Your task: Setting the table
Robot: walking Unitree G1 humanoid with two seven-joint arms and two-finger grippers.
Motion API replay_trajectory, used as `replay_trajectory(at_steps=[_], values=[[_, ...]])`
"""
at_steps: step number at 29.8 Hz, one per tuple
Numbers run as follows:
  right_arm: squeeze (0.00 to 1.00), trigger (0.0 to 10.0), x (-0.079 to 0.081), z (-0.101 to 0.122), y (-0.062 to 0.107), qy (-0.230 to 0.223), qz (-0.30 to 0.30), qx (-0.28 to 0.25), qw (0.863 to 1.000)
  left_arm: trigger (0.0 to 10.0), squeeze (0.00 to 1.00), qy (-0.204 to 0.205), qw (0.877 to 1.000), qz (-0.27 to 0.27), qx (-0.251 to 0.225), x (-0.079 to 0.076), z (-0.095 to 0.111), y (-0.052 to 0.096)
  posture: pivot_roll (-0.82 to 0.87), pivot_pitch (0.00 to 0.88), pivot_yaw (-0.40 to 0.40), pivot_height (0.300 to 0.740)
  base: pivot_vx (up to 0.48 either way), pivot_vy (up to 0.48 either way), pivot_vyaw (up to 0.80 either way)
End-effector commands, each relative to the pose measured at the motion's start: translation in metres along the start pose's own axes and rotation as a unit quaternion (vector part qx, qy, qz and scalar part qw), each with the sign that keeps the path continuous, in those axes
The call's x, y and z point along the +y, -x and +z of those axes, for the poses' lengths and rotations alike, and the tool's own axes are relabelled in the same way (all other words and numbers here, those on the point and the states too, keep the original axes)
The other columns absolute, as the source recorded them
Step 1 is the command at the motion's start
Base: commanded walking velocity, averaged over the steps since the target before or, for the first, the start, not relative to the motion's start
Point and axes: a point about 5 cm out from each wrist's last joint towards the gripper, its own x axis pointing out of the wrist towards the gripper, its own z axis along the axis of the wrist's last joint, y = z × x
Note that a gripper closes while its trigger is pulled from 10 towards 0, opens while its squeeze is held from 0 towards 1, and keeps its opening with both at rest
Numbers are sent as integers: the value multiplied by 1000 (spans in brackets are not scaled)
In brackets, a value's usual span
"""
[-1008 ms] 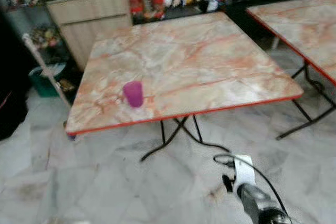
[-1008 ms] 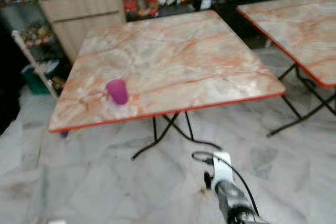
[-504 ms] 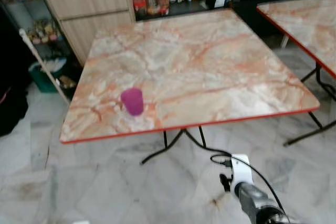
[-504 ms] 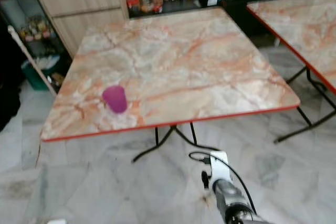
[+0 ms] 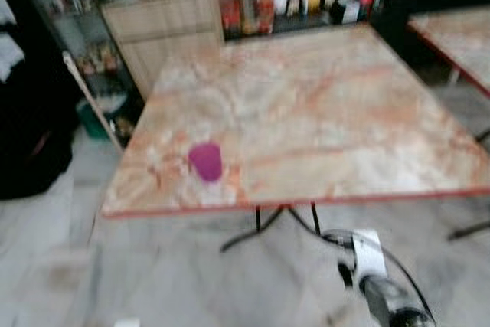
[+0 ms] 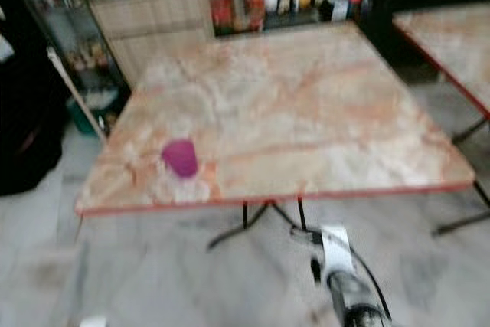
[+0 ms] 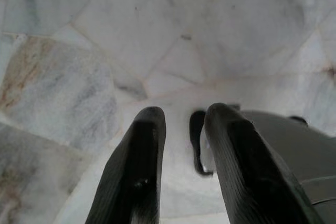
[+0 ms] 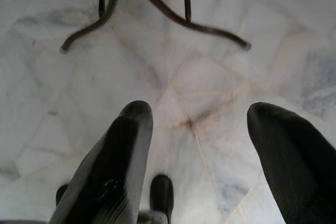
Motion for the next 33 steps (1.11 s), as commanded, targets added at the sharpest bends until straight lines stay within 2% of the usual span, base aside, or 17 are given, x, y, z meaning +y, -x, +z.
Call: replay_trajectory(at_steps=[1, 13, 17, 23, 25, 27, 28, 33], values=[[0, 10000, 15, 7, -1, 1, 20, -10, 1000, 10000, 0, -11, 1000, 13, 7, 11, -2, 3, -101, 0, 97, 740, 0, 0, 0], [0, 10000, 15, 8, -1, 3, 21, -8, 1000, 10000, 0, -8, 1000, 24, -3, 12, 1, 3, -95, 0, 94, 740, 0, 0, 0], [0, 10000, 15, 9, -1, 5, 19, -6, 1000, 10000, 0, 5, 998, 48, -28, 15, 4, 3, -88, 0, 90, 740, 0, 0, 0], [0, 10000, 14, 11, -1, 14, 14, -14, 1000, 10000, 0, -8, 999, 36, -24, 13, 5, 3, -102, 0, 92, 740, 0, 0, 0], [0, 10000, 12, 13, -1, 0, 6, -29, 1000, 10000, 0, -12, 999, 34, -23, 12, 5, 2, -101, 0, 92, 740, 0, 0, 0], [0, 10000, 12, 13, -1, 4, 3, -29, 1000, 10000, 0, -12, 999, 33, -23, 11, 5, 2, -106, 0, 93, 740, 0, 0, 0], [0, 10000, 10, 12, -1, 35, 2, -15, 999, 10000, 0, -13, 999, 32, -23, 10, 5, 2, -118, 0, 89, 740, 0, 0, 0], [0, 10000, 11, 12, -1, 42, 12, -9, 999, 10000, 0, -17, 999, 29, -23, 10, 5, 2, -113, 0, 83, 740, 0, 0, 0]])
